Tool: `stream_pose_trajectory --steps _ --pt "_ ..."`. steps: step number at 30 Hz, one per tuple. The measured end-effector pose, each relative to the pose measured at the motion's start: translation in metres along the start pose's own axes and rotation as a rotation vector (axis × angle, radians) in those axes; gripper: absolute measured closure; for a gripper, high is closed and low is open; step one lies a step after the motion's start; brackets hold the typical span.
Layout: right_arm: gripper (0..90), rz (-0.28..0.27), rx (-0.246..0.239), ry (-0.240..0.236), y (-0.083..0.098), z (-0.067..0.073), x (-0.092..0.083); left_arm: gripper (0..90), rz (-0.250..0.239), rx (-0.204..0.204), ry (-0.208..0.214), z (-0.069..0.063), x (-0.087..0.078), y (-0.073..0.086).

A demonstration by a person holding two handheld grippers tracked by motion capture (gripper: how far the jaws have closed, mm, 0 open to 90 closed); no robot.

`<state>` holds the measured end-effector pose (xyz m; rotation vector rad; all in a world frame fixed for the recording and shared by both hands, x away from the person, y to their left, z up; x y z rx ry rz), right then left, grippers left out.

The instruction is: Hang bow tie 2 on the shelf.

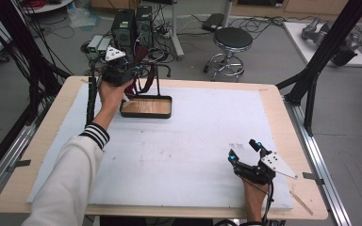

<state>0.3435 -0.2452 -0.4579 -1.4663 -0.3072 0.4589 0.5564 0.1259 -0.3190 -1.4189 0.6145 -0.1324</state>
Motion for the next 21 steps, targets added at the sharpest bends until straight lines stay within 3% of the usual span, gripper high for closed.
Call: stream_pose_trajectory --steps 21 --pt "10.2 0.001 0.000 -0.001 0.0001 -0.0001 0.0000 70.7 0.006 0.006 0.013 -0.0040 -0.0002 -0.0020"
Point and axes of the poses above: each handheld gripper's, and its own axes: x roughly forward along the jaws, y roughly out of its underside, z roughly to its left, the point moved 9 cm from there along x, roughly forward along the jaws, and after that the axes turned 2 degrees about z, right-handed, at the moved point
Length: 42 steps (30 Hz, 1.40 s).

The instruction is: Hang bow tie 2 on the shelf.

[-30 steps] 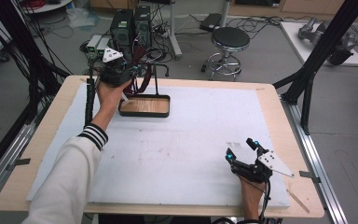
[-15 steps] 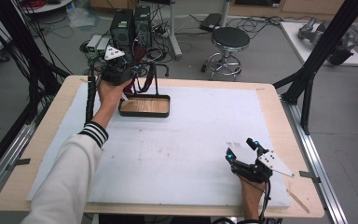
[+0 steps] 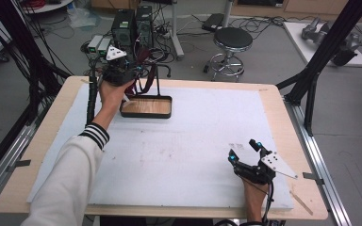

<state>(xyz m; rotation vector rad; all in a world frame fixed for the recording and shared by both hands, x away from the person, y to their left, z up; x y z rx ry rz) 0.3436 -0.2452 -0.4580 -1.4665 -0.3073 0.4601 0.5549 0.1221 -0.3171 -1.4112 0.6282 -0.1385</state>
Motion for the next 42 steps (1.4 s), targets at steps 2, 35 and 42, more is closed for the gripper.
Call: stream_pose_trajectory --steps 2,35,42 --pt "10.2 -0.001 -0.002 0.001 0.000 0.000 0.000 70.8 -0.004 0.002 0.002 0.000 0.000 -0.001" --pt "10.2 0.004 0.001 -0.001 0.000 0.001 -0.001 10.5 -0.158 0.100 0.121 -0.014 -0.061 -0.002" --pt "10.2 0.002 -0.017 0.000 0.000 0.002 -0.001 10.1 -0.222 0.147 0.149 -0.023 -0.099 0.019"
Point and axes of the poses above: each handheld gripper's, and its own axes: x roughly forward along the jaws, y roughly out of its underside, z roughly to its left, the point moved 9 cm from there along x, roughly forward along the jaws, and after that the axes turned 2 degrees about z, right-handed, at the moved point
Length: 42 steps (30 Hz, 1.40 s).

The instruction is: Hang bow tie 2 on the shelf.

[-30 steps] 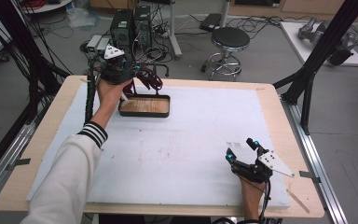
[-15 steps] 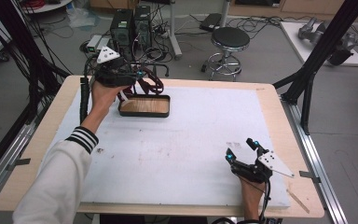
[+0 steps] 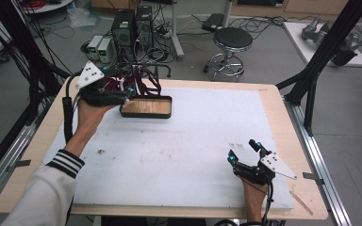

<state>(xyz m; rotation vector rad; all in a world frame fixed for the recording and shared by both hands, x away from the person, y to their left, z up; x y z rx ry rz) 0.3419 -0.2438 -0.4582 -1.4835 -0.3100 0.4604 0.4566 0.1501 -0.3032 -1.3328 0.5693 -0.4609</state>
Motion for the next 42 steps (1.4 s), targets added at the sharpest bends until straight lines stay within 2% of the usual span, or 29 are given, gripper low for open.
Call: stream_pose_trajectory --steps 2,3,4,7,12,14,15,16,17,18,20,21,23,28,32,36,42 --pt "10.2 -0.004 -0.015 0.004 0.000 0.001 0.000 10.1 -0.008 0.003 0.014 -0.003 -0.013 0.008" --pt "10.2 -0.003 -0.015 0.005 0.000 0.001 0.000 10.1 -0.003 0.012 0.016 -0.002 -0.024 0.018" --pt "10.2 -0.003 -0.015 0.005 0.000 0.001 0.000 10.1 -0.003 0.012 0.016 -0.002 -0.024 0.018" --pt "10.2 -0.003 -0.012 0.005 0.000 0.001 0.000 10.1 -0.007 -0.008 0.052 0.002 -0.042 0.034" --pt "10.2 0.007 -0.014 0.004 0.001 0.001 0.001 10.1 -0.008 -0.023 0.053 0.008 -0.074 0.062" --pt "10.2 0.008 -0.015 0.007 0.001 0.001 0.001 10.1 -0.015 -0.023 0.051 0.007 -0.088 0.074" --pt "10.3 0.008 -0.016 0.007 0.001 0.001 0.001 10.1 -0.024 -0.014 0.049 0.004 -0.100 0.085" --pt "10.3 0.009 -0.015 0.009 0.001 0.001 0.001 10.1 -0.024 -0.014 0.049 0.004 -0.100 0.085" --pt "10.3 0.009 -0.017 0.009 0.001 0.001 0.001 10.1 -0.025 -0.035 0.061 0.002 -0.110 0.097" --pt "10.3 0.009 -0.017 0.009 0.001 0.001 0.001 10.1 -0.025 -0.035 0.061 0.002 -0.110 0.097" --pt "10.2 0.008 -0.022 0.014 0.001 0.001 0.001 10.1 -0.041 -0.048 0.063 -0.003 -0.125 0.112" --pt "10.3 0.008 -0.019 0.015 0.001 0.001 0.001 10.1 -0.041 -0.048 0.063 -0.003 -0.125 0.112" --pt "10.3 0.007 -0.022 0.015 0.001 0.001 0.001 10.1 -0.054 -0.047 0.062 -0.006 -0.133 0.122" --pt "10.3 0.006 -0.023 0.016 0.001 0.001 0.001 10.1 -0.091 -0.093 0.027 -0.008 -0.144 0.149" --pt "10.2 0.010 -0.019 0.016 0.001 0.002 0.001 10.1 -0.109 -0.113 0.004 -0.011 -0.145 0.168" --pt "10.2 0.007 -0.022 0.017 0.001 0.001 0.001 10.1 -0.116 -0.108 0.007 -0.012 -0.144 0.168" --pt "10.2 0.001 -0.027 0.013 0.000 0.002 0.000 10.1 -0.129 -0.125 -0.029 -0.008 -0.145 0.168"
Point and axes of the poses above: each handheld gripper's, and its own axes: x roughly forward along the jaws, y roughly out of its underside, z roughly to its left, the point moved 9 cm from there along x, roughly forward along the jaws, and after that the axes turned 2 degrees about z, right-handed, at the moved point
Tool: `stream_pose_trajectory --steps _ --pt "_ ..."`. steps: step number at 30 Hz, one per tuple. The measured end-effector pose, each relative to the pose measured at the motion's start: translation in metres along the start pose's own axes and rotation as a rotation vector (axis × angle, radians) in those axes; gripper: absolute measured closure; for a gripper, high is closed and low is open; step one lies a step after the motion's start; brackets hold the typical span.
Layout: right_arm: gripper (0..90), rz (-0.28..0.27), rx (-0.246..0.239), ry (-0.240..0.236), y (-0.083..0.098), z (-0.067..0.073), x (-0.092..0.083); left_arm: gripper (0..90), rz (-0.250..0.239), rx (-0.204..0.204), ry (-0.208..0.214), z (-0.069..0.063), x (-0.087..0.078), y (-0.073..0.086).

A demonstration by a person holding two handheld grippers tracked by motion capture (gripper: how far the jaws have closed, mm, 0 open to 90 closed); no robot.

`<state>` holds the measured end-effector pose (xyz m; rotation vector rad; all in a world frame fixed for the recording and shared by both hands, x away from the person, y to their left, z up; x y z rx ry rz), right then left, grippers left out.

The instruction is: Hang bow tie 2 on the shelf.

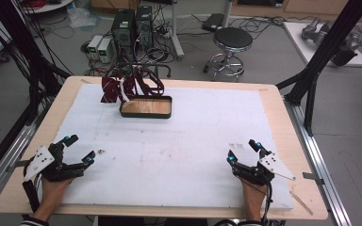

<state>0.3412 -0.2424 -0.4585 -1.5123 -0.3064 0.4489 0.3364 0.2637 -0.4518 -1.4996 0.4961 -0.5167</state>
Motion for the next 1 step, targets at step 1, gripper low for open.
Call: stream_pose_trajectory --steps 1 --pt "10.2 -0.002 0.001 0.002 -0.0002 0.0001 0.0001 10.1 0.001 -0.001 -0.001 0.0000 0.0002 0.0000"
Point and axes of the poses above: each handheld gripper's, and its own axes: x roughly forward along the jaws, y roughly out of its underside, z roughly to its left, the point moved 9 cm from there along x, roughly forward along the jaws, and after that the axes turned 2 degrees about z, right-handed, at the moved point
